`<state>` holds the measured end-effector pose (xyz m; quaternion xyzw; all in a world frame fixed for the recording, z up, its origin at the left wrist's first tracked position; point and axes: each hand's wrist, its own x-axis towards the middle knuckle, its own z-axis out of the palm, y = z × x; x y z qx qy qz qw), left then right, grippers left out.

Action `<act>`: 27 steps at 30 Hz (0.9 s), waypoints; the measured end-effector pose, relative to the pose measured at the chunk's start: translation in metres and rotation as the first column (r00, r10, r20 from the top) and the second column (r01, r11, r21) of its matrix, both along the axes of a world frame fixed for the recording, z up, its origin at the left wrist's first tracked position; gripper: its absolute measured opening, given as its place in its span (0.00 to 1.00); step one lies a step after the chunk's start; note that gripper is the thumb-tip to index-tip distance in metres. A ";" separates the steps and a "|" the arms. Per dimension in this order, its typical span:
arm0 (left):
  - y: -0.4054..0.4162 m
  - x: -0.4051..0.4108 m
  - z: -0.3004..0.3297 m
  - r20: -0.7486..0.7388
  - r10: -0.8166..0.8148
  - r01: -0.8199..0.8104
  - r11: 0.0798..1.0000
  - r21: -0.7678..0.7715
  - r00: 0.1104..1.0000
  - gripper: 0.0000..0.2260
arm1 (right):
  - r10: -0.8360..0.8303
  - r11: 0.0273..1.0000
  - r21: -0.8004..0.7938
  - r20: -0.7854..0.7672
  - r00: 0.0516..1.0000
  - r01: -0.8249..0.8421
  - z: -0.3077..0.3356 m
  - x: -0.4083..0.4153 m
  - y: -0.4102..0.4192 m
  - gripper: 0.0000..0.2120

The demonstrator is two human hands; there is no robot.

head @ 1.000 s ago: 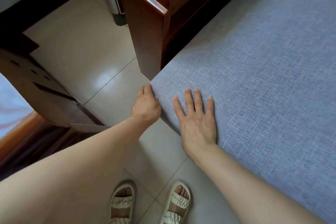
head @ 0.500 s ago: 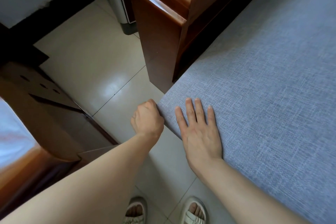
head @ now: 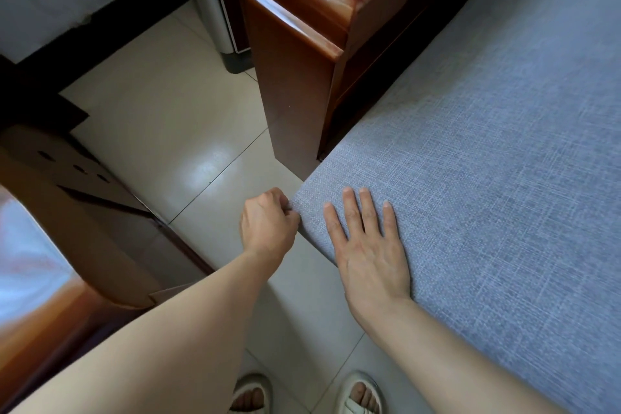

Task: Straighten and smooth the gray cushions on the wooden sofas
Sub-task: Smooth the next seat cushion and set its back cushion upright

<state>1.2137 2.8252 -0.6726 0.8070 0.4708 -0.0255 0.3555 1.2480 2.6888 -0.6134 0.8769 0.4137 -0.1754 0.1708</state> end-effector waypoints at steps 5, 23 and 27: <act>0.005 0.000 0.010 0.030 -0.036 0.037 0.999 -0.016 0.999 0.05 | 0.006 1.000 -0.013 0.010 1.000 -0.005 0.003 0.000 0.000 0.35; 0.008 0.002 0.009 -0.102 -0.012 -0.014 0.967 -0.254 0.995 0.06 | 0.025 1.000 0.018 0.026 0.999 -0.026 -0.002 -0.002 -0.005 0.33; 0.000 0.002 0.002 -0.041 0.007 -0.015 0.980 -0.197 0.999 0.09 | 0.039 0.999 0.031 0.032 0.999 -0.040 -0.005 -0.001 -0.007 0.33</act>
